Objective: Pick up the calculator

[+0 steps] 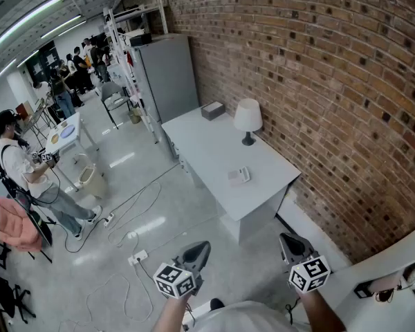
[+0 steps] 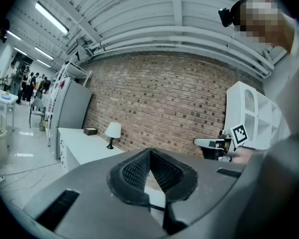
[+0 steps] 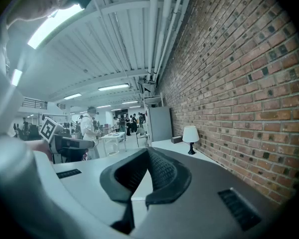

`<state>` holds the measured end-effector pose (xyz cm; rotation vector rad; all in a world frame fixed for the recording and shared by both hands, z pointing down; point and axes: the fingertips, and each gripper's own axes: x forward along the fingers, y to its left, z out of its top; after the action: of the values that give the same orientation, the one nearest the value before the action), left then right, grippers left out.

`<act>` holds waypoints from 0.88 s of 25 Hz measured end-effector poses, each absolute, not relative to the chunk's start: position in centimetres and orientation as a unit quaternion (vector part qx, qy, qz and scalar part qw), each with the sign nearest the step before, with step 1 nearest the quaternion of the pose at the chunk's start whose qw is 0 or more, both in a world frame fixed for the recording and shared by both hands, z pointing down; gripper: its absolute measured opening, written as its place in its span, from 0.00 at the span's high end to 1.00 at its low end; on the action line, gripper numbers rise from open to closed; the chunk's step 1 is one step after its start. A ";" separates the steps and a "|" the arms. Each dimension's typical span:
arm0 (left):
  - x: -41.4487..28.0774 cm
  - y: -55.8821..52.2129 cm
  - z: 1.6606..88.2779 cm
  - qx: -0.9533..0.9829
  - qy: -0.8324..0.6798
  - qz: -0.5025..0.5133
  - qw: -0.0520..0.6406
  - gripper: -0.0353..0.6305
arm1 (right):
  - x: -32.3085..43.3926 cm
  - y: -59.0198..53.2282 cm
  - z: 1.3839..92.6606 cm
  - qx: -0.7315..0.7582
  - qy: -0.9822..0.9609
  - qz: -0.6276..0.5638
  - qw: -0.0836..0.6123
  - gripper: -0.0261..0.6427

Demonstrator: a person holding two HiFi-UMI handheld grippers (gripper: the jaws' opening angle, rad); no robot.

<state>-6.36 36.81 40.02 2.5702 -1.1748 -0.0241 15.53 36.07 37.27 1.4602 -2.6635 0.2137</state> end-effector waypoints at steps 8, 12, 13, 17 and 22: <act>-6.6 37.2 39.8 0.900 -0.407 -0.008 0.158 0.93 | 15.0 36.4 36.9 0.478 -0.875 0.063 0.047 0.94; -6.4 37.1 39.8 0.900 -0.406 -0.009 0.158 0.93 | 15.1 36.3 36.8 0.477 -0.875 0.062 0.046 0.94; -6.4 37.0 39.8 0.900 -0.405 -0.010 0.158 0.93 | 15.2 36.1 36.9 0.479 -0.874 0.064 0.044 0.94; -6.7 36.9 39.7 0.901 -0.404 -0.014 0.160 0.93 | 15.1 35.9 36.9 0.486 -0.870 0.074 0.034 0.94; -7.0 37.1 39.8 0.900 -0.404 -0.014 0.162 0.93 | 14.8 36.0 36.7 0.492 -0.867 0.068 0.038 0.94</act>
<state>-6.99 37.12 39.81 2.5695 -1.1529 -0.0390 14.81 36.03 36.71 1.5094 -2.6611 0.2072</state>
